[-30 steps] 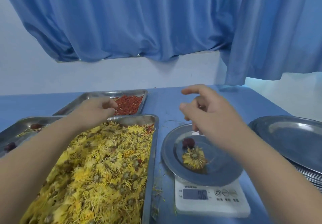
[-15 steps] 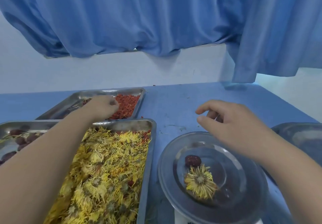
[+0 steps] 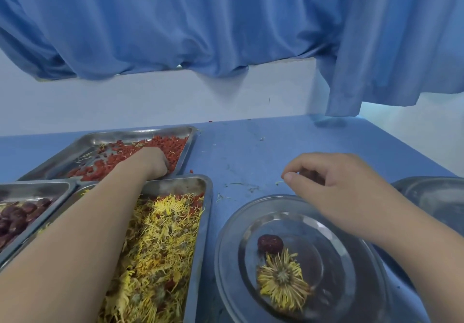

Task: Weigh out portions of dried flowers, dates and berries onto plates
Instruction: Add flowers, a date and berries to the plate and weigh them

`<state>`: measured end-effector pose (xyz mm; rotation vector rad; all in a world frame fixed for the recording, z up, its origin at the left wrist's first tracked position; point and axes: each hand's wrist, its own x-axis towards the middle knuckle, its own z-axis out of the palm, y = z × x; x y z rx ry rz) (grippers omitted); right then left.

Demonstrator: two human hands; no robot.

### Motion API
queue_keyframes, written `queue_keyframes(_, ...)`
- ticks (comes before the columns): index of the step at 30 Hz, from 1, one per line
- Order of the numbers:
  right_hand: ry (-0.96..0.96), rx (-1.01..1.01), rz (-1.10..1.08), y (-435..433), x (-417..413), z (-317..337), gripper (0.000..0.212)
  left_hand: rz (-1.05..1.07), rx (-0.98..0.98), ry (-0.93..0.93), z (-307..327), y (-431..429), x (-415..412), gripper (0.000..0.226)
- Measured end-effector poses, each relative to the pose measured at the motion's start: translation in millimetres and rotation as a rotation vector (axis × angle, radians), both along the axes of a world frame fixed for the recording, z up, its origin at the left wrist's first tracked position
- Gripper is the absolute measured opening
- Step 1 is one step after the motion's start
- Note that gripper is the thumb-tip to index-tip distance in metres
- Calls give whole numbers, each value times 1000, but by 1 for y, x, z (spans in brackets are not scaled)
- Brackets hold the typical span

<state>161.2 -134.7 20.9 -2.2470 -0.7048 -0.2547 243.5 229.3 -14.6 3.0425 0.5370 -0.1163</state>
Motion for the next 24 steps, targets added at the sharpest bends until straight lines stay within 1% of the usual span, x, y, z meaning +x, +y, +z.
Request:
queue_keyframes(11, 15, -13, 23, 5, -7, 3, 24, 28, -121, -66, 2, -3, -2, 29)
queue_keyframes(16, 14, -11, 17, 4, -7, 4, 24, 29, -112, -56, 0, 0, -1, 27)
queue_keyframes(20, 25, -1, 20, 3, -6, 3, 25, 17, -94, -96, -3, 1, 1, 27)
queue_keyframes(24, 26, -4, 21, 4, -5, 2, 25, 4, -104, -60, -5, 2, 5, 29)
